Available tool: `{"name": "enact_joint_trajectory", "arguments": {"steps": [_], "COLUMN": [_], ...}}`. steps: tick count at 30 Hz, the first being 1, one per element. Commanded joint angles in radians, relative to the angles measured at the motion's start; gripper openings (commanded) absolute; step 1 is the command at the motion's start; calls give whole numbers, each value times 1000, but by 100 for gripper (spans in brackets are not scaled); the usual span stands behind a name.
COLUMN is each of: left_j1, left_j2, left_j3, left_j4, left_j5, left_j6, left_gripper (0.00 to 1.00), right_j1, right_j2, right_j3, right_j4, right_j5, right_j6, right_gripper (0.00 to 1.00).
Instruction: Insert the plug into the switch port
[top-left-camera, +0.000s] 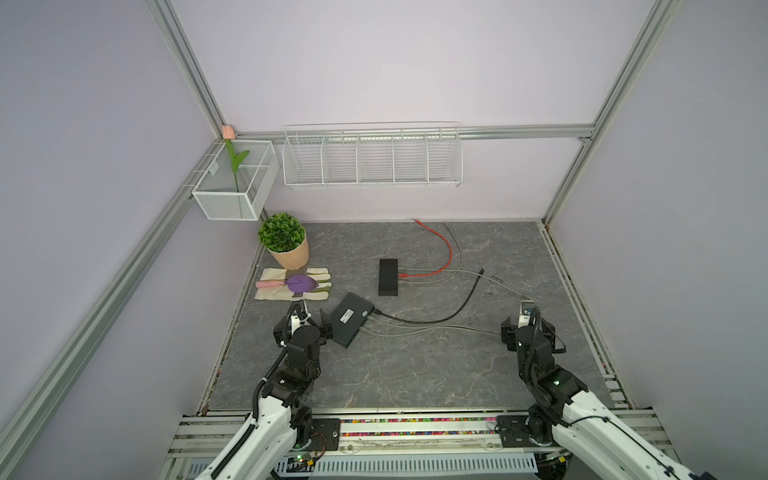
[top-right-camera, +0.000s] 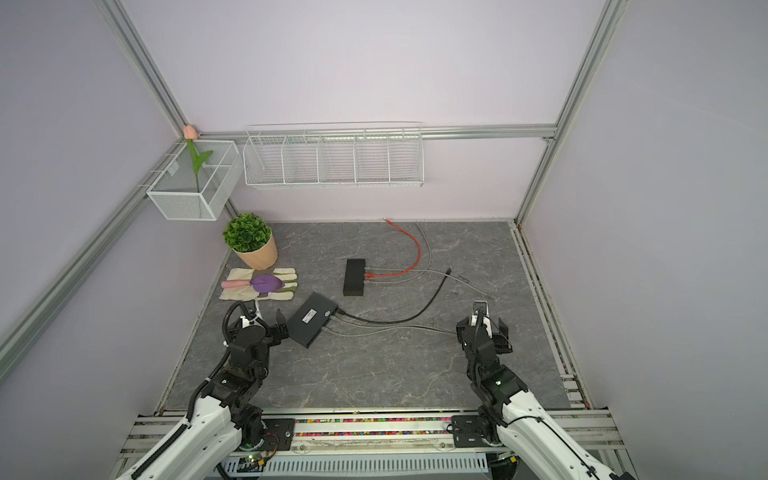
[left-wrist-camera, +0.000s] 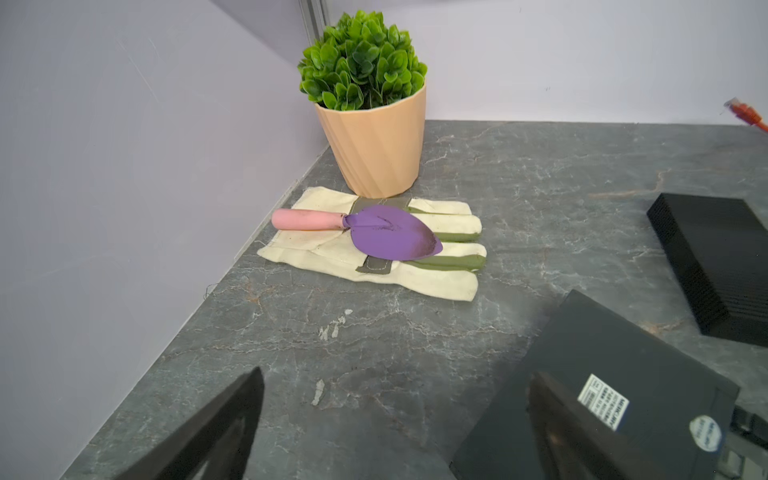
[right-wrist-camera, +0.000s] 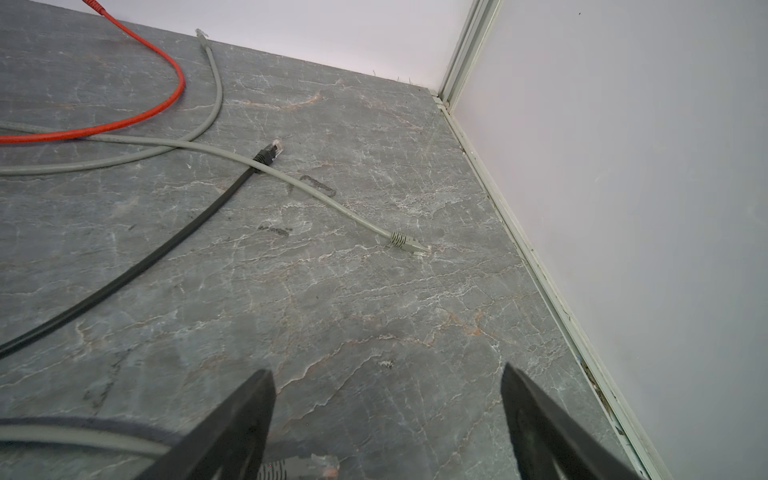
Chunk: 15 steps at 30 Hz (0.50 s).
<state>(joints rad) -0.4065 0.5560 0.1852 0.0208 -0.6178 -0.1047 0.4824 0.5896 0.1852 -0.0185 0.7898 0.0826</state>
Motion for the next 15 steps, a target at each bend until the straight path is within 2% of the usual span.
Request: {"name": "enact_joint_trajectory", "arguments": {"steps": [1,15], "left_j1": [-6,-6], "left_j2": [-51,-14], "left_j3": [23,27], "left_j4": [-44,-30], "left_j5": [-8,-12], "left_j6": [-11,-12], "left_gripper": [99,99], "right_j1": [5,15], "right_j2": [6,269], "right_j3": [11,100], "right_j4": [39,91], "right_j5": [22,59], "right_j6": [18,23], "right_gripper": [88,88]}}
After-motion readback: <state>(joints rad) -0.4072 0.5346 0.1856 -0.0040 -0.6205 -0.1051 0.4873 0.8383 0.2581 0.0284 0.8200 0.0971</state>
